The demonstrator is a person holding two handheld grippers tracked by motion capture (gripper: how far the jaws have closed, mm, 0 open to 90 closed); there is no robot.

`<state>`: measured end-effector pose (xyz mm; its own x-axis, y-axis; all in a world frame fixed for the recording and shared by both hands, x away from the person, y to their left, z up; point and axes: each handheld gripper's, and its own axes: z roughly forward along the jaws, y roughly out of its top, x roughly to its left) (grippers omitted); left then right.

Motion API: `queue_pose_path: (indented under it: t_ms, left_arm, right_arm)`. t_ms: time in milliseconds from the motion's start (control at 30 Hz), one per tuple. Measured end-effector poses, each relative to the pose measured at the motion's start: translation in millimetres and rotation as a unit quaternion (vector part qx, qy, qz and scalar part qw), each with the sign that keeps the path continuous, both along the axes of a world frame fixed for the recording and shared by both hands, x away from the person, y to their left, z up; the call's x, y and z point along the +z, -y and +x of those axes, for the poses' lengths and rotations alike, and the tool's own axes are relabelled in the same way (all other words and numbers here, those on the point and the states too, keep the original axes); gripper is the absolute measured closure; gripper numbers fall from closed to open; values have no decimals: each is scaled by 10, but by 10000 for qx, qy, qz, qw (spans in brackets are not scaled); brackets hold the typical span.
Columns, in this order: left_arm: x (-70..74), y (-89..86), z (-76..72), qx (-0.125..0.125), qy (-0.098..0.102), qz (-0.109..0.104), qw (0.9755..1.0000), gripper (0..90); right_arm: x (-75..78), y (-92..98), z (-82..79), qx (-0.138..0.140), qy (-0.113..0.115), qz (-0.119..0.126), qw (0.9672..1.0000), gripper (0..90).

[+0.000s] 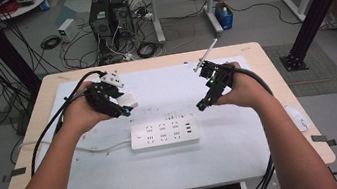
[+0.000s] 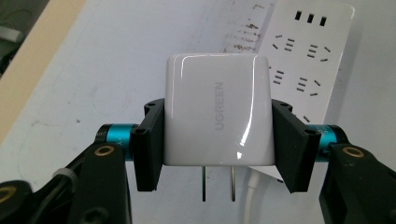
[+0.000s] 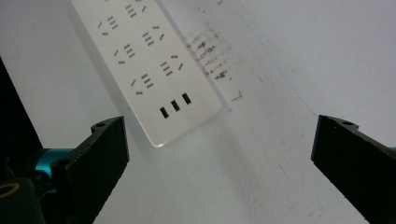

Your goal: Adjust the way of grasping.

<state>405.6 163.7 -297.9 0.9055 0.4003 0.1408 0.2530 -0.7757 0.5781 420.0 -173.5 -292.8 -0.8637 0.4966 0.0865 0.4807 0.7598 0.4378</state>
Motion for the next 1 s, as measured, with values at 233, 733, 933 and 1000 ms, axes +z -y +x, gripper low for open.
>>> queue_pose_path:
  t_ms: [233,733,933,1000]
  left_arm:
    - [-52,79,-10,-210,230,39,9995,425]
    - [-239,347,-46,-797,529,-381,9947,425]
    - [-276,398,-64,-796,569,-510,9939,426]
    - [-283,416,-71,-834,611,-601,9928,425]
  right_arm:
    - [-31,-94,24,-114,-81,328,9994,35]
    - [-119,-235,120,-645,-630,1634,9824,38]
    - [-184,-345,156,-686,-838,1926,9753,55]
    - [-211,-388,166,-715,-906,1920,9746,59]
